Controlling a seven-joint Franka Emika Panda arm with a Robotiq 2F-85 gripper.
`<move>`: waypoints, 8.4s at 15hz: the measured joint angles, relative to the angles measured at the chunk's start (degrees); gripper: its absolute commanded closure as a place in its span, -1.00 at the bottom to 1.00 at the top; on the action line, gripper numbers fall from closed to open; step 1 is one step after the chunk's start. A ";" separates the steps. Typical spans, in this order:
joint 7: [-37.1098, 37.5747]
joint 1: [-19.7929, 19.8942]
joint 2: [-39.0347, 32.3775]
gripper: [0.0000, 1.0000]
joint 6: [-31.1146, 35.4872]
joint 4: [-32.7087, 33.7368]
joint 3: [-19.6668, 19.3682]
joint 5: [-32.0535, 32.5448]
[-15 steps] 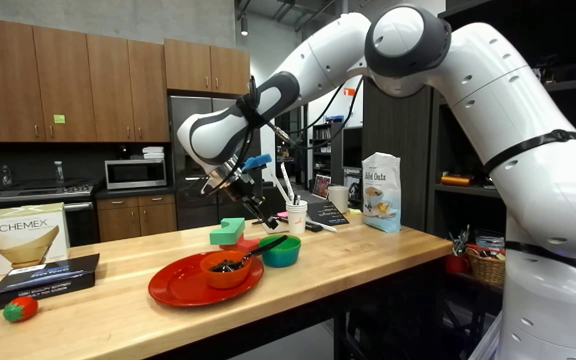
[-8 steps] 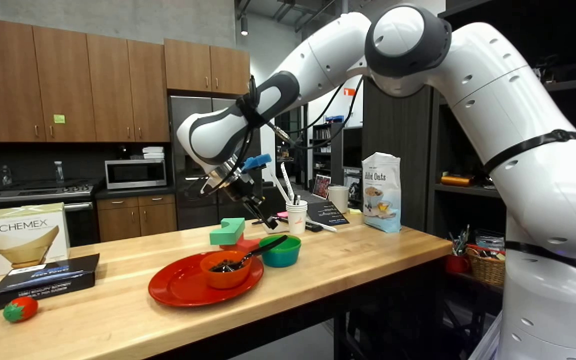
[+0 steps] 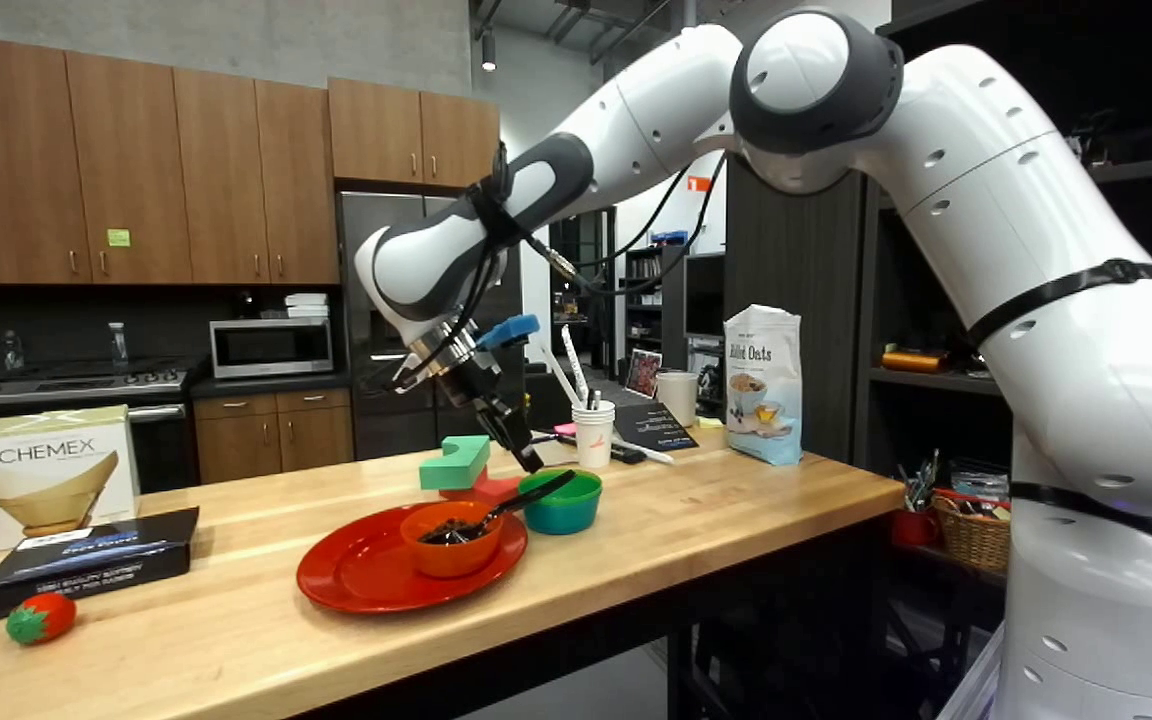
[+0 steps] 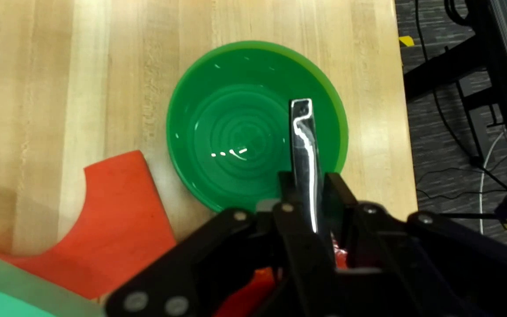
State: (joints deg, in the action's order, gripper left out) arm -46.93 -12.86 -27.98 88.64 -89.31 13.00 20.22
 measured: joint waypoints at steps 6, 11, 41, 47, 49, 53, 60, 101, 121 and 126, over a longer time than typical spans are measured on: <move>0.01 0.01 0.00 -0.24 0.50 -0.33 0.08 -4.52; 0.08 0.29 0.46 -0.93 0.77 -1.59 0.08 -6.83; -4.05 0.73 16.33 -1.00 22.84 -26.43 -0.53 4.14; -2.95 1.36 16.34 -1.00 24.95 -26.99 -1.57 4.22; -2.82 1.78 16.34 -1.00 25.45 -27.01 -1.77 4.21; -2.81 2.37 16.33 -1.00 26.41 -27.08 -2.09 3.88; -2.87 2.77 16.21 -1.00 27.11 -27.26 -2.12 0.51; 0.38 -0.16 20.59 0.89 23.47 -27.08 -0.84 10.76; 5.75 -3.83 20.22 0.89 10.78 -24.15 2.74 27.16; 5.72 -4.65 17.83 0.89 7.40 -21.36 3.41 27.91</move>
State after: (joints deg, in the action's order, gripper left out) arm -41.21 -17.51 -10.16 96.04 -110.68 16.41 48.13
